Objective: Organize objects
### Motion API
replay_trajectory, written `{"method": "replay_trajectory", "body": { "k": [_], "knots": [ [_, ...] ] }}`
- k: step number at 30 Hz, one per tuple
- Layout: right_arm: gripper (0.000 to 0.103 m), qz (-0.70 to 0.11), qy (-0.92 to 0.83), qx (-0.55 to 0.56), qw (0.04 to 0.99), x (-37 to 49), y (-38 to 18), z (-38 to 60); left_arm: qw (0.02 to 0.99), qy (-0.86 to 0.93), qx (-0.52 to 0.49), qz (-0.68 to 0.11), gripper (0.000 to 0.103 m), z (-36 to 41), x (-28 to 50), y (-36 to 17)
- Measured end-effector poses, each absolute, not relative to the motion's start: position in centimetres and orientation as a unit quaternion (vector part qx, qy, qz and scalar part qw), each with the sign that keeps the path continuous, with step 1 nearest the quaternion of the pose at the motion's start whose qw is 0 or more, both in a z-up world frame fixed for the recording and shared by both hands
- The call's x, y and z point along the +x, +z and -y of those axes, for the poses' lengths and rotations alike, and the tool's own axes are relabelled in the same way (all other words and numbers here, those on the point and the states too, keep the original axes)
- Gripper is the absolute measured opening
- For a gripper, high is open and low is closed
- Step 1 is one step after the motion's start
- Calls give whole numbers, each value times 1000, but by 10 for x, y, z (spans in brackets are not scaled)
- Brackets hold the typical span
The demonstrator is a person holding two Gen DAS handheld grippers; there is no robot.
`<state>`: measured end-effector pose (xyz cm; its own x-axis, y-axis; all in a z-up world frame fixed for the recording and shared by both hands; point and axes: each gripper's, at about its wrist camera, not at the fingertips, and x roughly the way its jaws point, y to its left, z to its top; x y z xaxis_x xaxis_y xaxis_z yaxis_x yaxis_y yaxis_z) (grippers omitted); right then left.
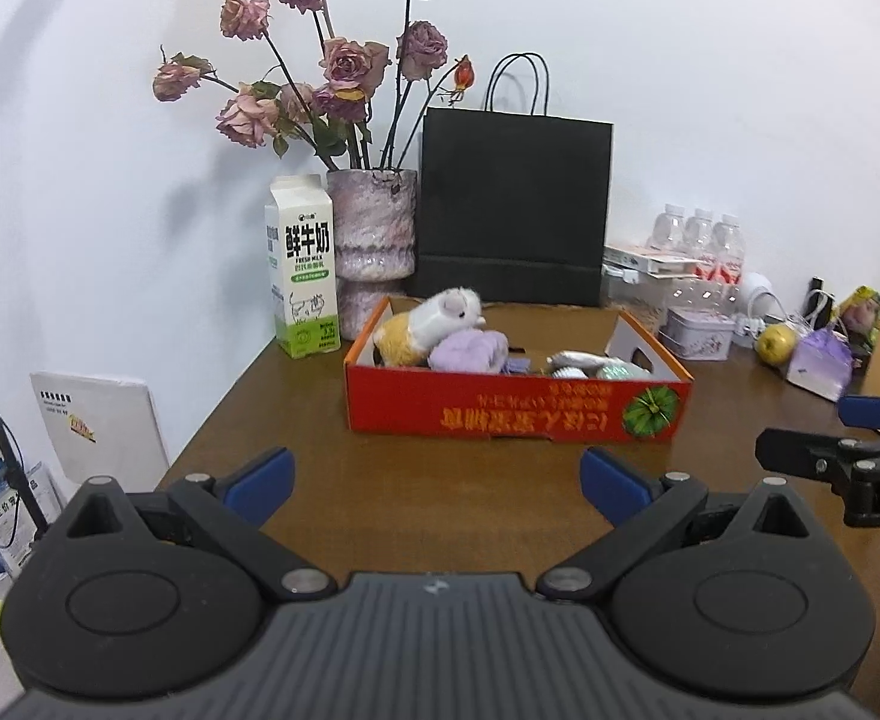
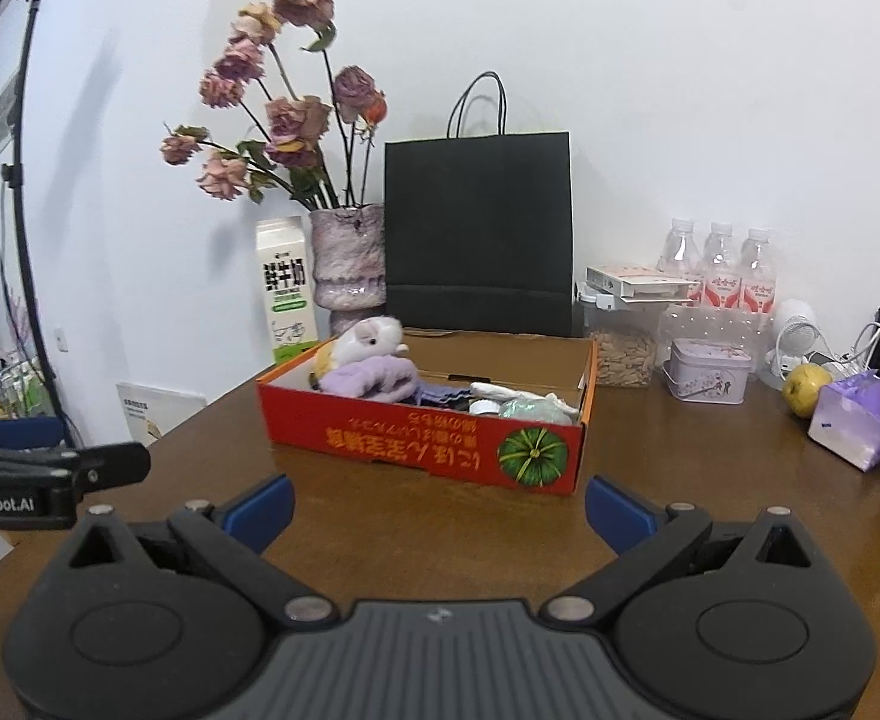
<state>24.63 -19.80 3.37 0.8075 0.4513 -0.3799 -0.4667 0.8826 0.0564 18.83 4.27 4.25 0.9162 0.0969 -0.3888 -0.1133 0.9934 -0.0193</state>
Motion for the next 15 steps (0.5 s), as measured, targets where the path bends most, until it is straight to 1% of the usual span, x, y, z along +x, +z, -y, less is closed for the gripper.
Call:
{"method": "replay_trajectory", "body": {
  "k": [7, 15],
  "knots": [
    [103, -186, 244, -17, 952, 205, 36, 211, 979, 55, -17, -196, 103, -31, 146, 39],
    [103, -181, 241, -22, 953, 179, 39, 219, 979, 56, -20, -196, 103, -27, 120, 38]
  ]
}}
